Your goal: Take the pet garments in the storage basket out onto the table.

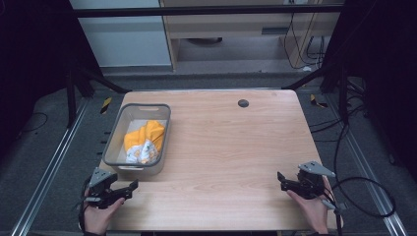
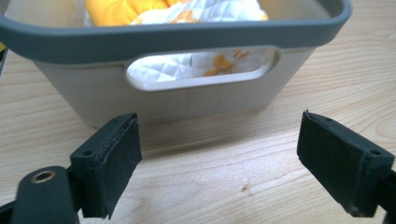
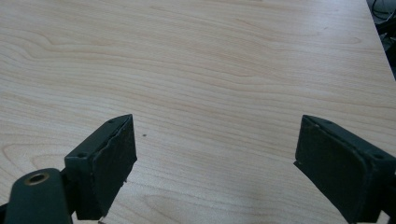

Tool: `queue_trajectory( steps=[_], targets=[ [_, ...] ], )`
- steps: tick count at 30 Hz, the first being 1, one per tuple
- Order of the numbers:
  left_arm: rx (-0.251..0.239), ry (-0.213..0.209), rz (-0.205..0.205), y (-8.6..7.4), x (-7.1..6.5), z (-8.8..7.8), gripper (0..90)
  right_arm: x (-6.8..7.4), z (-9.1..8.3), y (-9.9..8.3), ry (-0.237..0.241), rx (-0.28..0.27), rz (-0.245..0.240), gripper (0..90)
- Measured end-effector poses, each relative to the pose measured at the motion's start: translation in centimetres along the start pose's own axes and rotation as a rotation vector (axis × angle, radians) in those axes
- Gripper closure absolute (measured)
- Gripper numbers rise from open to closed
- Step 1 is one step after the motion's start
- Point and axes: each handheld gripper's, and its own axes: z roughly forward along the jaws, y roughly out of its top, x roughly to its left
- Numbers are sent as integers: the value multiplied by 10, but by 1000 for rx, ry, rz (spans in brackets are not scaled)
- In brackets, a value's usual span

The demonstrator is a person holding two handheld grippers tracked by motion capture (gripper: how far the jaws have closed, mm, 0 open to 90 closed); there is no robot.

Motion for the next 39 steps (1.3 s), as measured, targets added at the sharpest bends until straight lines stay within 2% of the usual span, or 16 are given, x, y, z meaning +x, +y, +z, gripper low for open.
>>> queue_trajectory(
  steps=[8,18,24,39],
  targets=[
    [-23,-12,6,7,-3,-7,151,2,-1,1,-7,-9,-2,126],
    [-79,-24,8,21,-4,-24,165,3,2,0,0,6,-17,120],
    [-117,-39,16,28,-7,-31,203,3,2,0,-4,2,-23,120],
    [-97,-47,56,47,-10,-31,205,6,2,-2,-13,4,-41,123]
  ],
)
